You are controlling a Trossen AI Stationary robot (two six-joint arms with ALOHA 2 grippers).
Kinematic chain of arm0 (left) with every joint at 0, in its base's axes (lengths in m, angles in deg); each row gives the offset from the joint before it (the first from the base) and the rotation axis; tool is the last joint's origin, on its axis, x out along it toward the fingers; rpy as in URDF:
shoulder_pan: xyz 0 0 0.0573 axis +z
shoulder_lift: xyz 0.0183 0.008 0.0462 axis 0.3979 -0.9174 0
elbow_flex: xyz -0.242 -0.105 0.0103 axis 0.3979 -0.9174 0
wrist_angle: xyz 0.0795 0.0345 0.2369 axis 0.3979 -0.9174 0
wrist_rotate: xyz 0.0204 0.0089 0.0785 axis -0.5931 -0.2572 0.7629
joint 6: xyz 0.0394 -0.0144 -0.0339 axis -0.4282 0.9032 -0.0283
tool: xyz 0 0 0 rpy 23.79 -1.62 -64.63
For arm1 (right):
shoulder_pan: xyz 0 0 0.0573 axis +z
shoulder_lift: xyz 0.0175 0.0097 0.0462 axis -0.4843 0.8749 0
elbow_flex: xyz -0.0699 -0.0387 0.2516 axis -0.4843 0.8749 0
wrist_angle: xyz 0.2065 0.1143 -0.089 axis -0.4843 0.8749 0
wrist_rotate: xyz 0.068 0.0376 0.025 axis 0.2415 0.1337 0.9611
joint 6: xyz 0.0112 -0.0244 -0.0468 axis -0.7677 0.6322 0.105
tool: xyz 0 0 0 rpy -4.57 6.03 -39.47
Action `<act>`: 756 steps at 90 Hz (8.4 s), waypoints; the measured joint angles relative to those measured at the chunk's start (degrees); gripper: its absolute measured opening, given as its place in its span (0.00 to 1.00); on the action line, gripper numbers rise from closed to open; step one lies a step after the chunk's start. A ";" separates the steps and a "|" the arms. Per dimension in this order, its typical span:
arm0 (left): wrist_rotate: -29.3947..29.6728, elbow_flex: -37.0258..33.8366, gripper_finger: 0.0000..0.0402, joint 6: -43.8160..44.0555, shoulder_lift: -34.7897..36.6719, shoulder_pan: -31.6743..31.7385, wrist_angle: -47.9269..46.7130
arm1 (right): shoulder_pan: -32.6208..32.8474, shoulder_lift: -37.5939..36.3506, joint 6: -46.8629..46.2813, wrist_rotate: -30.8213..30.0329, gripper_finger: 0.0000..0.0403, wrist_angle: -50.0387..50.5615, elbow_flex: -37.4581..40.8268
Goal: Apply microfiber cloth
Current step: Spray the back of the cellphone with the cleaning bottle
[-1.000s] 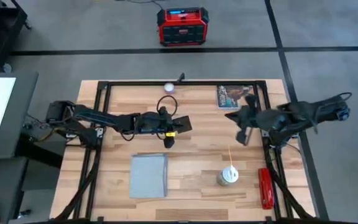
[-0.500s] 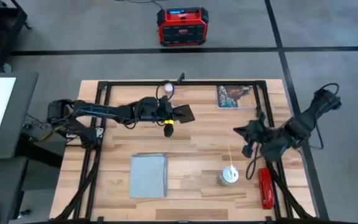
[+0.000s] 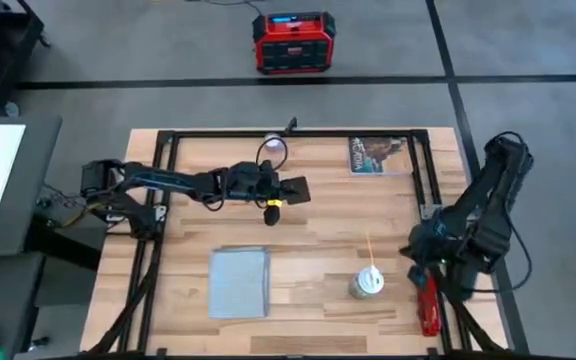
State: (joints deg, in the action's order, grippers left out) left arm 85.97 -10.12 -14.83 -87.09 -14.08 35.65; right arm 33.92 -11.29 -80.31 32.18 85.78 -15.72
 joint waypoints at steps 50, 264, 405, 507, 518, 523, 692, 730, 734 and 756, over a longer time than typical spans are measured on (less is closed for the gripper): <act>0.26 0.03 0.01 1.21 0.07 -2.05 1.29 | -0.81 12.59 2.14 4.83 0.00 -21.37 3.50; 52.59 7.22 0.01 25.77 5.25 -27.50 -26.08 | -34.59 10.92 67.01 13.33 0.00 -22.19 -14.80; 48.43 11.16 0.01 37.81 1.43 -29.40 -29.92 | -38.91 30.35 64.08 28.32 0.00 1.47 -42.16; 48.24 17.98 0.01 31.88 -4.31 -25.80 -35.22 | -40.71 32.00 67.12 27.24 0.00 3.88 -41.25; 48.26 17.98 0.01 31.92 -4.25 -25.90 -35.31 | -40.95 32.04 67.12 27.28 0.00 3.41 -40.65; 48.25 17.98 0.01 31.92 -3.97 -26.02 -35.59 | -40.95 32.03 67.12 27.28 0.00 3.06 -40.65; 54.92 18.00 0.01 44.08 -2.89 -30.21 -46.03 | -39.70 32.02 68.82 29.55 0.00 -2.26 -40.87; 54.94 18.00 0.01 47.94 -2.84 -31.96 -46.83 | -40.14 34.08 70.04 29.39 0.00 -2.02 -41.07; 55.18 18.00 0.01 49.02 -2.84 -32.51 -47.58 | -40.12 34.07 70.12 29.35 0.00 -2.06 -41.07; 56.82 18.00 0.01 53.84 -2.84 -33.97 -51.45 | -40.14 34.12 70.12 29.37 0.00 -1.96 -41.07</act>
State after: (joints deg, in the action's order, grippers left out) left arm 142.80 7.88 39.01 -89.94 -48.05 -15.80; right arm -6.22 22.83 -10.19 61.55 83.82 -56.79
